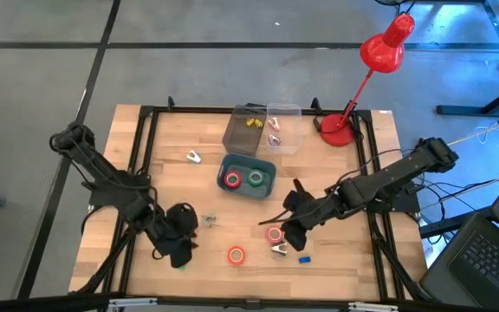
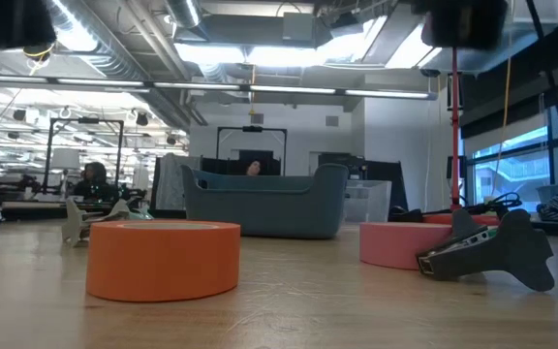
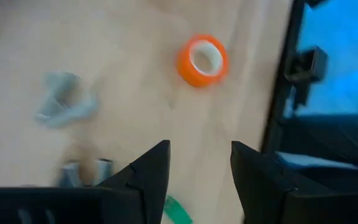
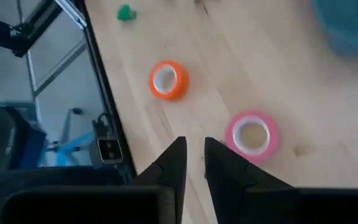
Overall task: Pick and place Stapler, Stapler remover, tape
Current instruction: Put the pink tape into the blue bin, then put the right black staple remover into the white bin
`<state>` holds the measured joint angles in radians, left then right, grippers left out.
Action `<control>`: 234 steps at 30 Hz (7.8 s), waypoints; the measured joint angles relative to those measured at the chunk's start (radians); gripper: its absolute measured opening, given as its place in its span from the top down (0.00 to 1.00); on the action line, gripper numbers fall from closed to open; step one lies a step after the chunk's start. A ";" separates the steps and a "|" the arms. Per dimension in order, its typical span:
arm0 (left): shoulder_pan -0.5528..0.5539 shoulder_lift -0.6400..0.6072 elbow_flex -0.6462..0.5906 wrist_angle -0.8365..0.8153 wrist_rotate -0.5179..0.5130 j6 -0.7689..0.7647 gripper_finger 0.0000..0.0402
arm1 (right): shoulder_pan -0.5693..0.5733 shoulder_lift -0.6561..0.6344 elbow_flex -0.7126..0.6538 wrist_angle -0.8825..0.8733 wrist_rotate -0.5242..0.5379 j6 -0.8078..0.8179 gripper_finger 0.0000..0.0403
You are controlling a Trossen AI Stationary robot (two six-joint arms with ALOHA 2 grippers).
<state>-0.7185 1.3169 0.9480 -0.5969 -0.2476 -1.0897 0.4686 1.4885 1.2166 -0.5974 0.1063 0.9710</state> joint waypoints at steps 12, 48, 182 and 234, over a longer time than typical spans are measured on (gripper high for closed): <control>0.029 0.053 -0.042 0.105 -0.030 0.077 0.60 | 0.008 0.263 0.353 -0.524 0.045 -0.062 0.86; 0.096 0.053 -0.042 0.107 -0.070 0.135 0.62 | -0.050 0.286 0.030 -0.098 -0.036 0.102 0.57; 0.114 0.052 -0.043 0.115 -0.094 0.141 0.63 | -0.529 0.769 0.787 -0.567 -0.048 -0.682 0.34; 0.103 0.052 -0.043 0.145 -0.073 0.210 0.63 | 0.275 0.673 0.732 -0.776 -0.289 -0.508 0.49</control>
<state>-0.6152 1.3690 0.9054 -0.4519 -0.3210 -0.8793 0.7441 2.1616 1.9491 -1.3737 -0.1830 0.4628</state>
